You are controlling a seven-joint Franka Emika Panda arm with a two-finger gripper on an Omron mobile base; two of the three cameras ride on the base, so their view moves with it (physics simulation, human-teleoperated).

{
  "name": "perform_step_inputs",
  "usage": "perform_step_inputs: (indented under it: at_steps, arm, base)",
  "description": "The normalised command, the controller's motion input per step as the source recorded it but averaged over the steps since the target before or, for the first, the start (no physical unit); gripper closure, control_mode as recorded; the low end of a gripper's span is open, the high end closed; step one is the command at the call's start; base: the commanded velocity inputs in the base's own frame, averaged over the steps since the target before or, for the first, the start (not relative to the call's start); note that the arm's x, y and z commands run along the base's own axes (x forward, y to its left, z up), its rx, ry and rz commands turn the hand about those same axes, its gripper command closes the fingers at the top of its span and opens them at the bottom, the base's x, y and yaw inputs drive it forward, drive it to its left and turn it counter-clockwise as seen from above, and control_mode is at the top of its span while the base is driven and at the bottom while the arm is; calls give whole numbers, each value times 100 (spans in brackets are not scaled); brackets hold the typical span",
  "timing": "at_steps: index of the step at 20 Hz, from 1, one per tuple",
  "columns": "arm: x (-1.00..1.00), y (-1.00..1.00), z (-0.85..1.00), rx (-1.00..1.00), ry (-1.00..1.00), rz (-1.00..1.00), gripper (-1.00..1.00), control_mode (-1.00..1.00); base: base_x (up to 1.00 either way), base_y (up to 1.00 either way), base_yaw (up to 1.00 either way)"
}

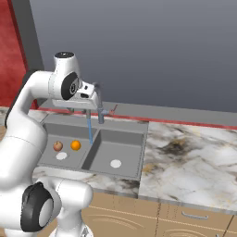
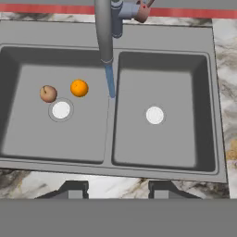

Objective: Pick the peach, orange from the sink and place them on the cutting board to airdry. Then turn off the sink faucet.

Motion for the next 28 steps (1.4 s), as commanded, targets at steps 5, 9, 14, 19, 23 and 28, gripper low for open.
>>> perform_step_inputs:
  at_steps: [5, 9, 14, 19, 23, 28]
  arm:
    - [-6, 9, 0, 0, 0, 0, -100, -100]
    - [-19, 21, 0, 0, 0, 0, -100, -100]
    - [-15, 33, 0, 0, 0, 0, -100, -100]
    - [-12, 46, -9, -1, -3, 0, -100, -100]
    - [-9, 45, -12, 0, -2, 0, -100, -100]
    - [-2, 44, -6, 0, 0, 0, -100, -100]
  base:
    - [0, 0, 0]
    - [0, 0, 0]
    - [0, 0, 0]
    - [0, 0, 0]
    - [0, 0, 0]
    - [0, 0, 0]
